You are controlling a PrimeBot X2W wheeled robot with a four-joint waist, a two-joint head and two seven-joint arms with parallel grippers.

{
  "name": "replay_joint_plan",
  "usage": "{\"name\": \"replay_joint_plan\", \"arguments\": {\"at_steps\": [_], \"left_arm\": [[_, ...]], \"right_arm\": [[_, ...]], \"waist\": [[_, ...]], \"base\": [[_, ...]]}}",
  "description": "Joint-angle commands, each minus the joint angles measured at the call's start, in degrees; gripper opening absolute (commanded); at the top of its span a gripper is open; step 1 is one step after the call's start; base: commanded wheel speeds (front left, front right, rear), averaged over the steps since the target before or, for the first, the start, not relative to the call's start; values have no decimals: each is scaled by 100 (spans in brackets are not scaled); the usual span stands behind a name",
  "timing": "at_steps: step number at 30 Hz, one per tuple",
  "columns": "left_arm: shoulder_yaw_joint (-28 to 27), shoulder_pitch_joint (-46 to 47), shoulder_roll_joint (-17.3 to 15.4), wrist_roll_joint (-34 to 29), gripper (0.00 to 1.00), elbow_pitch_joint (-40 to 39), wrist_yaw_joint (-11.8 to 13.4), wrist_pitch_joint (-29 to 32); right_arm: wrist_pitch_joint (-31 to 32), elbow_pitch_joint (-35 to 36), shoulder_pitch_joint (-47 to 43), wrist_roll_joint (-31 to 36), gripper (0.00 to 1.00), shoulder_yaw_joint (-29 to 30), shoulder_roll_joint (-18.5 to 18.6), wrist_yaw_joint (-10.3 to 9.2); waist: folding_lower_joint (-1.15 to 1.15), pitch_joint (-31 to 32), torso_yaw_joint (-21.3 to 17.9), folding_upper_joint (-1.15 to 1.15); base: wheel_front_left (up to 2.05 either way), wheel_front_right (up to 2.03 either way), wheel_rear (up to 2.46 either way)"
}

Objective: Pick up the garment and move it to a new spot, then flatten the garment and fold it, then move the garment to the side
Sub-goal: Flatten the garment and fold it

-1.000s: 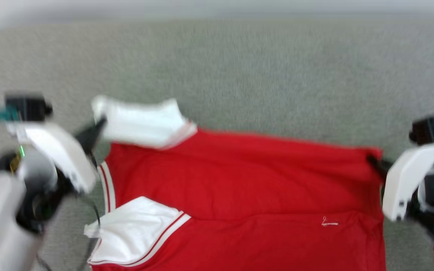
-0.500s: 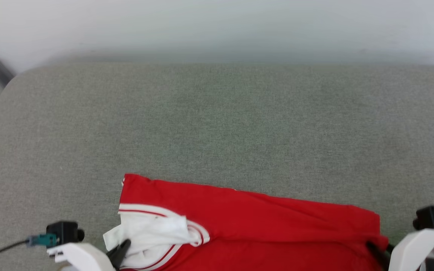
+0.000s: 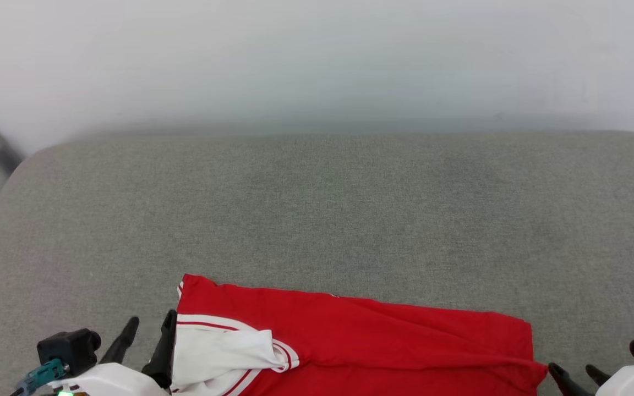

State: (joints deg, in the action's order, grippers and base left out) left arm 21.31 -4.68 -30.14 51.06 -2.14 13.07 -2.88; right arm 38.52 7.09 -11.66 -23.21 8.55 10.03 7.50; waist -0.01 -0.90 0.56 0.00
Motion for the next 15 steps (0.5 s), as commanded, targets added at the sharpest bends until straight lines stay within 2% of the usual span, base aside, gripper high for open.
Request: {"name": "replay_joint_plan", "arguments": {"at_steps": [1, 5, 10, 15], "left_arm": [[3, 85, -12, -159, 100, -116, 69, -148], [27, 311, 46, -663, 100, -361, 190, -673], [124, 671, 134, -1243, 100, -543, 190, -1049], [144, 926, 230, -1586, 100, -640, 138, -1169]], "right_arm": [[91, 67, 43, -55, 100, 61, 47, -2], [438, 24, 316, -120, 100, 189, 173, -2], [885, -267, 576, -172, 100, 204, 310, -2], [1078, -524, 804, -185, 100, 87, 168, -2]], "waist": [[1, 99, -23, 0], [1, 113, 12, 0], [1, -106, 226, 0], [1, -463, 450, 0]], "base": [[0, 0, 0], [0, 0, 0], [0, 0, 0], [0, 0, 0]]}}
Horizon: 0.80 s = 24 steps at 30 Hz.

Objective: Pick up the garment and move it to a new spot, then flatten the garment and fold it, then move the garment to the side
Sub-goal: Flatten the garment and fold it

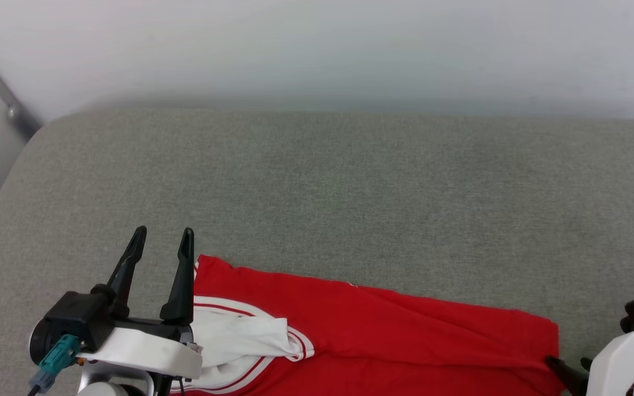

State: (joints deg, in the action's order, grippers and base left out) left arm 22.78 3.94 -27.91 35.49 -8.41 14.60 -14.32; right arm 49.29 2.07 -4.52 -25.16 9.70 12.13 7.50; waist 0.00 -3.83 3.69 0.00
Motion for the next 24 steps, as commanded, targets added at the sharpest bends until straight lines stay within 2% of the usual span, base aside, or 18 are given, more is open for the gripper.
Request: {"name": "replay_joint_plan", "arguments": {"at_steps": [1, 9, 12, 19, 24], "left_arm": [[-5, 117, 44, -57, 100, -42, -39, -41], [10, 218, 17, -250, 100, -33, -146, -63], [26, 197, -14, -257, 100, 16, -153, -64], [78, -18, -127, -322, 100, 69, -56, 21], [65, -182, -176, -320, 100, 65, 71, 108]], "right_arm": [[22, -71, 133, 21, 100, -41, -72, -2], [90, -849, 426, -68, 100, -276, -299, -2], [118, -1294, 476, -254, 0, -520, -346, -1], [-40, -1197, 728, -375, 0, -592, 11, -2], [87, -972, 860, -312, 0, -330, 275, -3]], "waist": [[0, -251, 177, 0], [0, -536, 309, 0], [0, -526, 331, 0], [0, -232, 191, 0], [0, -18, 12, 0]], "base": [[0, 0, 0], [0, 0, 0], [0, 0, 0], [0, 0, 0], [0, 0, 0]]}}
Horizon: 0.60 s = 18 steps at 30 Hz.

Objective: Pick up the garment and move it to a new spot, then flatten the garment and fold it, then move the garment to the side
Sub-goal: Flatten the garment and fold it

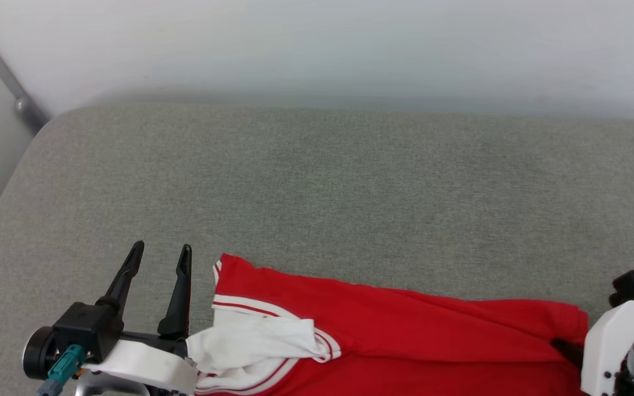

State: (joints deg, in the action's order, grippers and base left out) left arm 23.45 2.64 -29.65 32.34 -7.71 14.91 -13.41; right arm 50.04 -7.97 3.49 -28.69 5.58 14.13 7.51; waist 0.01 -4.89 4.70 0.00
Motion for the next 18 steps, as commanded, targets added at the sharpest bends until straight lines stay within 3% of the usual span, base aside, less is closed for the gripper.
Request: {"name": "replay_joint_plan", "arguments": {"at_steps": [1, 11, 14, 18], "left_arm": [[-2, -52, -2, -5, 100, -6, 39, 17], [38, -231, 67, 45, 100, -61, 159, 20], [43, -241, 91, 63, 100, -42, 165, 4], [75, -196, 122, 67, 100, -13, 126, 3]], "right_arm": [[12, 32, 60, 41, 0, 82, 75, -4], [665, 492, 98, 528, 0, 1649, 194, -3], [984, 601, 167, 410, 0, 1823, -97, -3], [1540, 711, 350, -268, 0, 1786, -814, -3]], "waist": [[-1, 88, -90, 0], [-1, 220, -279, 0], [-1, 229, -318, 0], [-1, 239, -323, 0]], "base": [[0, 0, 0], [0, 0, 0], [0, 0, 0], [0, 0, 0]]}}
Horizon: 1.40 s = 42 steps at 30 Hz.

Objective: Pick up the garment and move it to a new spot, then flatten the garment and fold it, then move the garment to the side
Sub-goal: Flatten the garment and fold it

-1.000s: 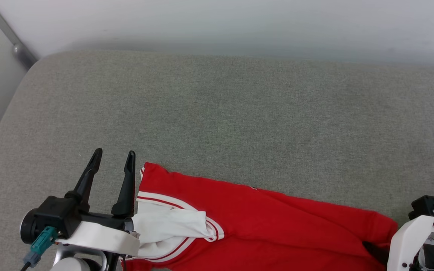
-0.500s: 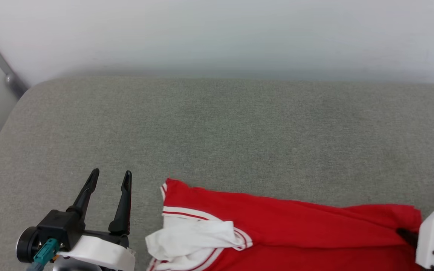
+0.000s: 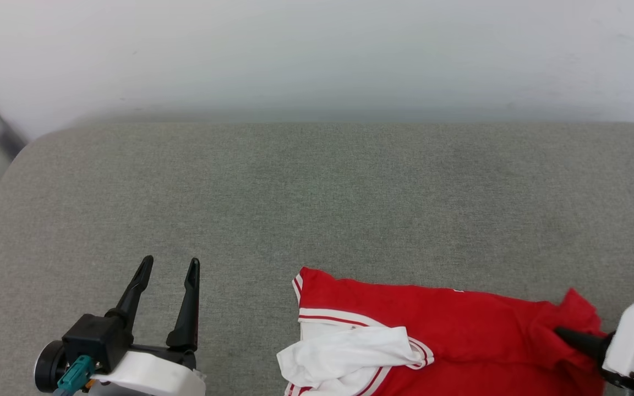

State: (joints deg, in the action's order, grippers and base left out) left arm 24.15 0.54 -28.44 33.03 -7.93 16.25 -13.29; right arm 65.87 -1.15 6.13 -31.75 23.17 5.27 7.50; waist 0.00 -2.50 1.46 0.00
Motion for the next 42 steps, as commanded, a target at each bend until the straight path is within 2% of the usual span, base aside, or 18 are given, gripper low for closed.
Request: {"name": "replay_joint_plan", "arguments": {"at_steps": [1, 4, 7, 15, 20, 21, 22, 23, 29, 34, 38, 42], "left_arm": [[18, 34, 11, 2, 100, 17, -13, -7], [59, 101, 29, 4, 100, 43, -49, 18], [123, 160, 48, -12, 100, 75, -103, 35], [312, 358, 132, -11, 100, 227, -244, 121], [399, 425, 183, 15, 100, 342, -314, 119], [408, 430, 194, 23, 100, 362, -324, 114], [413, 438, 204, 25, 100, 383, -334, 106], [415, 444, 216, 32, 100, 403, -339, 98], [394, 402, 255, 66, 100, 492, -343, 45], [369, 317, 265, 84, 100, 550, -314, 8], [337, 262, 244, 111, 100, 570, -271, -9], [298, 190, 224, 141, 100, 587, -231, -22]], "right_arm": [[70, 33, 113, -170, 0, -27, -25, -2], [216, -71, 149, -772, 0, -299, -219, -2], [30, -374, 159, -1527, 0, -795, -258, -2], [-1393, -1326, 374, -3002, 0, -2784, -245, -2], [-2346, -1700, 620, -3452, 0, -3848, -241, -1], [-2500, -1793, 671, -3418, 24, -4029, -240, -1], [-2651, -1891, 725, -3373, 85, -4169, -239, -2], [-2786, -1973, 783, -3329, 100, -4280, -239, -1], [-3298, -2136, 1083, -2919, 100, -4723, -136, -1], [-3710, -1733, 1201, -2116, 100, -4928, 438, -2], [-4323, -1539, 1052, -793, 100, -4570, 965, -2], [-4776, -1265, 642, 403, 100, -3671, 1176, -2]], "waist": [[0, 2, 8, 0], [0, 8, 51, 0], [0, 11, 126, 0], [0, 38, 399, 0], [0, 73, 564, 0], [0, 77, 590, 0], [0, 78, 610, 0], [0, 78, 631, 0], [0, 76, 632, 0], [0, 148, 513, 0], [0, 223, 369, 0], [0, 301, 235, 0]], "base": [[0, 0, 0], [0, 0, 0], [0, 0, 0], [0, 0, 0], [0, 0, 0], [0, 0, 0], [0, 0, 0], [0, 0, 0], [0, 0, 0], [0, 0, 0], [0, 0, 0], [0, 0, 0]]}}
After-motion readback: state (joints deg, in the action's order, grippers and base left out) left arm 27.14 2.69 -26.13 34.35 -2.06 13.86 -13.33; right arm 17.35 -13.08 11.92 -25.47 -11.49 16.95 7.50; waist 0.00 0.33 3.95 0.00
